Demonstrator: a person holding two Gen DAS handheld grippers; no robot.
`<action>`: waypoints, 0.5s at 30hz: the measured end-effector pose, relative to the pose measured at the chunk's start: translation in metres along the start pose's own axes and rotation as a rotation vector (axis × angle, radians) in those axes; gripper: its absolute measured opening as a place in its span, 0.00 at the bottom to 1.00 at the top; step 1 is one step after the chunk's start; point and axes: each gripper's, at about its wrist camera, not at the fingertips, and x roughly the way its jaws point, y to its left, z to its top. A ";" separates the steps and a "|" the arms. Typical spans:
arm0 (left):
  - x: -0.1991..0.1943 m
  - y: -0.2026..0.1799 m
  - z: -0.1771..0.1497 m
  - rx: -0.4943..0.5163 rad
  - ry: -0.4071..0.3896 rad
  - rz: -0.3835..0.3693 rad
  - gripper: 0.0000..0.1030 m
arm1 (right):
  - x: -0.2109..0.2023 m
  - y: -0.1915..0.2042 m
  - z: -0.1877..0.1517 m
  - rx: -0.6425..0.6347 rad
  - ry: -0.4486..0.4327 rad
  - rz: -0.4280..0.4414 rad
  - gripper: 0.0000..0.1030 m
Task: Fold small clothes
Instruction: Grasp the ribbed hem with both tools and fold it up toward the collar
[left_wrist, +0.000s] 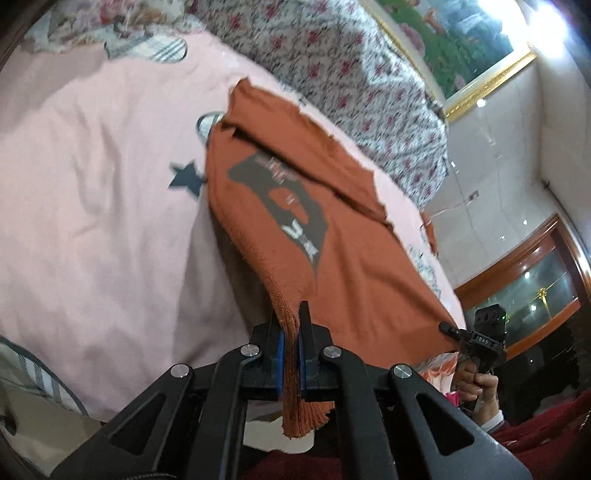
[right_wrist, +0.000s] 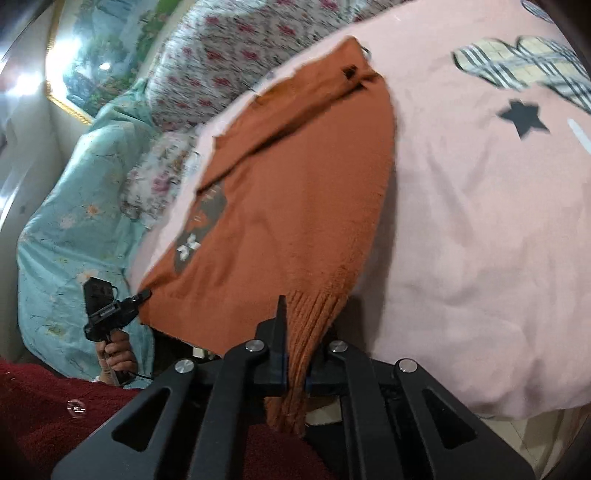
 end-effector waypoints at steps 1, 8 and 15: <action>-0.003 -0.004 0.004 0.003 -0.012 -0.010 0.03 | -0.007 0.002 0.005 0.005 -0.026 0.024 0.06; -0.008 -0.043 0.056 0.044 -0.121 -0.095 0.03 | -0.038 0.034 0.058 -0.066 -0.173 0.089 0.06; 0.020 -0.045 0.145 0.052 -0.239 -0.054 0.03 | -0.024 0.027 0.137 -0.070 -0.260 0.075 0.06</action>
